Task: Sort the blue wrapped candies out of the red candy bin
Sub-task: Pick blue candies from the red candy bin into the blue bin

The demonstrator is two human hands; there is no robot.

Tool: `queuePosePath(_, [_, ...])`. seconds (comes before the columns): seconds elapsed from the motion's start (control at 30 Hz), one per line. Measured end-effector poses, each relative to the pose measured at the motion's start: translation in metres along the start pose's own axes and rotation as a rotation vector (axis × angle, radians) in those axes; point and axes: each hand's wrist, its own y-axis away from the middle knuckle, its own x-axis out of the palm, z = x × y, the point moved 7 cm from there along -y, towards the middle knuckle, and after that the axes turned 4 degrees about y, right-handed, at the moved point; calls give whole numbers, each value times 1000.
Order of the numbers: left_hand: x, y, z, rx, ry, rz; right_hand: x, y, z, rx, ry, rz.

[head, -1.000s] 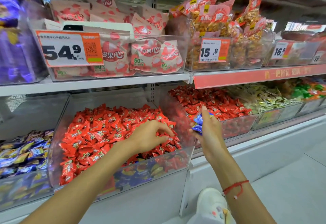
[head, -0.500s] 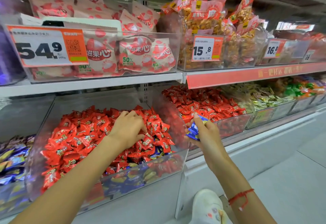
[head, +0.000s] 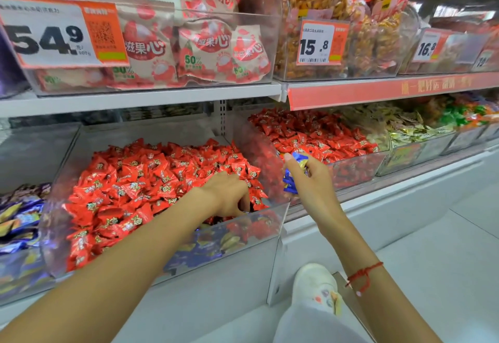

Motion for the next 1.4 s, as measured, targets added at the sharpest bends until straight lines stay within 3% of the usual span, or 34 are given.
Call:
queuePosePath(0.1, [-10, 12, 14, -51, 163, -120, -2, 0, 1, 28, -18, -26])
queuePosePath(0.23, [-32, 40, 30, -68, 876, -350, -2, 1, 4, 37, 36, -3])
queuePosePath(0.3, [-45, 53, 27, -82, 1125, -425, 5, 2, 5, 35, 44, 51])
queuePosePath(0.43, [-71, 60, -5, 34, 1257, -449, 20, 4, 3, 112, -2, 122])
queuePosePath(0.53, [-85, 60, -21, 90, 1167, -530, 24, 6, -1, 232, -183, 138])
queuePosePath(0.67, [-87, 58, -23, 84, 1152, -605, 17, 4, 0, 234, -334, 66])
queuePosePath(0.83, [-76, 56, -30, 66, 1139, -649, 14, 3, 7, 99, -196, 26])
queuePosePath(0.93, [-66, 47, -16, 11, 1116, -495, 10, 3, 10, 31, -109, 5])
queuePosePath(1.03, [-37, 28, 10, -70, 787, -262, 2, 1, 4, 41, -47, -31])
queuePosePath(1.17, [0, 0, 1, 31, 252, -86, 2, 1, -1, 51, 9, -25])
queuePosePath(1.3, [-9, -7, -3, 53, 28, -210, 9, 0, -1, 40, 3, 26])
queuePosePath(1.4, [-33, 13, 12, 23, 50, -342, 13, -1, 2, 29, -16, 54])
